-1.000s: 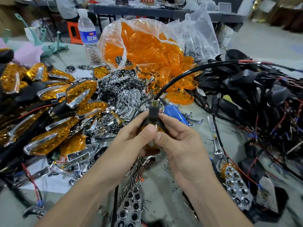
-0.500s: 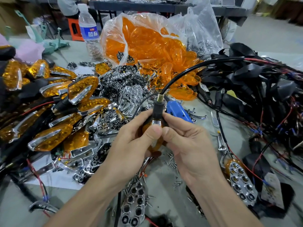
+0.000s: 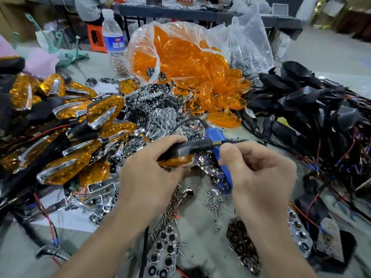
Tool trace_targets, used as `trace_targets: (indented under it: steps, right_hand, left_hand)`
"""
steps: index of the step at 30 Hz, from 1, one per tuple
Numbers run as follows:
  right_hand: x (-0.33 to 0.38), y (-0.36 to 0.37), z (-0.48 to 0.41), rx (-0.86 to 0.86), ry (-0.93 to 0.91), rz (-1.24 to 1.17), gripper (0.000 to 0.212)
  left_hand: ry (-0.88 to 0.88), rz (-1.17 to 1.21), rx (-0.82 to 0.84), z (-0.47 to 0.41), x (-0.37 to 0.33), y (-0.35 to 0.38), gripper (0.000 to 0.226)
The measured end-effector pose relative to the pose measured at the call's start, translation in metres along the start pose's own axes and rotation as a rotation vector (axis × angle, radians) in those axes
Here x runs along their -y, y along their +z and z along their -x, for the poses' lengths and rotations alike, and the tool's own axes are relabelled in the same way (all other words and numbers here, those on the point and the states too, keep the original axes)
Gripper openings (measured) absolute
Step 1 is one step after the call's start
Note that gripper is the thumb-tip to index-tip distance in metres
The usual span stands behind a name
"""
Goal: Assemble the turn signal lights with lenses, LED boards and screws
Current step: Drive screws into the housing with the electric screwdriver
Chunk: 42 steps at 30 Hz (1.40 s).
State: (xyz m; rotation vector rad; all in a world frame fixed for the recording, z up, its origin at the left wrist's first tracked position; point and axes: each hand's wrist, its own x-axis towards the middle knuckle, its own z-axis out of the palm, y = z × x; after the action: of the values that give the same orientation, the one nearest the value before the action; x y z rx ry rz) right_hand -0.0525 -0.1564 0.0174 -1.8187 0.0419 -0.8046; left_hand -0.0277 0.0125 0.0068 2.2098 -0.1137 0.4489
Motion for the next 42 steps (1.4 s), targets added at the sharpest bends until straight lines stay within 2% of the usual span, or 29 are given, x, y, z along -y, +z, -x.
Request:
trace_targets:
  steps: [2, 4, 5, 7, 9, 10, 12, 14, 15, 16, 18, 21, 23, 24, 25, 27, 28, 29, 31, 34, 38, 42]
  right_hand:
    - [0.005, 0.002, 0.006, 0.014, -0.247, 0.137, 0.007]
    - [0.007, 0.008, 0.009, 0.081, -0.413, 0.372, 0.033]
    - [0.005, 0.009, 0.008, 0.161, -0.415, 0.450, 0.042]
    - [0.004, 0.008, 0.004, 0.289, -0.328, 0.495, 0.040]
    - [0.003, 0.006, 0.005, 0.369, -0.162, 0.440, 0.033]
    - [0.003, 0.006, 0.007, 0.375, -0.091, 0.384, 0.036]
    - [0.004, 0.008, 0.011, 0.274, -0.042, 0.297, 0.045]
    - [0.003, 0.012, 0.015, 0.167, -0.032, 0.274, 0.046]
    - [0.002, 0.013, 0.018, 0.149, -0.026, 0.287, 0.044]
    - [0.002, 0.016, 0.021, 0.161, -0.014, 0.304, 0.044]
    - [0.002, 0.020, 0.026, 0.264, 0.018, 0.329, 0.050]
    - [0.008, 0.022, 0.031, 0.465, 0.040, 0.289, 0.055]
    - [0.010, 0.022, 0.030, 0.516, 0.005, 0.246, 0.035]
    - [0.009, 0.020, 0.028, 0.475, -0.027, 0.243, 0.025]
    - [0.008, 0.018, 0.026, 0.406, -0.044, 0.265, 0.025]
    - [0.001, 0.012, 0.015, 0.294, -0.013, 0.333, 0.016]
    - [-0.002, 0.010, 0.008, 0.294, 0.010, 0.407, 0.015]
    - [-0.004, 0.009, 0.002, 0.353, 0.004, 0.544, 0.022]
    - [-0.008, 0.011, -0.006, 0.554, -0.060, 0.817, 0.034]
    - [-0.010, 0.014, -0.008, 0.706, -0.076, 0.841, 0.036]
    - [-0.010, 0.014, -0.004, 0.719, -0.123, 0.780, 0.018]
    - [-0.012, 0.011, 0.003, 0.802, -0.134, 0.977, 0.007]
  left_hand:
    - [0.083, -0.050, -0.013, 0.001, 0.000, 0.000, 0.061]
    - [0.216, 0.011, -0.025, 0.000, 0.003, 0.000, 0.060]
    - [0.275, 0.037, -0.038, -0.001, 0.004, -0.001, 0.059]
    - [0.300, 0.068, -0.042, -0.003, 0.007, -0.002, 0.065]
    - [0.185, 0.132, -0.007, -0.004, 0.008, -0.002, 0.082]
    - [0.093, 0.199, 0.015, -0.005, 0.007, -0.002, 0.089]
    - [-0.106, 0.395, 0.074, -0.007, 0.005, -0.001, 0.097]
    - [-0.267, 0.690, 0.188, -0.008, 0.003, 0.000, 0.085]
    - [-0.324, 0.861, 0.268, -0.008, 0.002, 0.000, 0.070]
    - [-0.366, 1.000, 0.343, -0.009, 0.000, 0.000, 0.056]
    - [-0.424, 1.123, 0.419, -0.007, -0.001, -0.002, 0.045]
    - [-0.509, 1.133, 0.353, -0.009, 0.005, -0.002, 0.044]
    - [-0.607, 1.149, 0.262, -0.018, 0.012, -0.001, 0.043]
    - [-0.675, 1.178, 0.201, -0.025, 0.016, -0.001, 0.043]
    - [-0.739, 1.215, 0.142, -0.031, 0.020, -0.002, 0.044]
    - [-0.791, 1.265, 0.067, -0.041, 0.028, -0.004, 0.050]
    - [-0.778, 1.249, 0.068, -0.043, 0.031, -0.004, 0.053]
    - [-0.760, 1.205, 0.086, -0.043, 0.034, -0.004, 0.054]
    - [-0.724, 1.083, 0.139, -0.040, 0.036, -0.002, 0.053]
    - [-0.652, 0.956, 0.126, -0.034, 0.033, 0.000, 0.044]
    - [-0.634, 0.924, 0.119, -0.027, 0.028, -0.004, 0.034]
    - [-0.629, 0.900, 0.116, -0.024, 0.025, -0.003, 0.032]
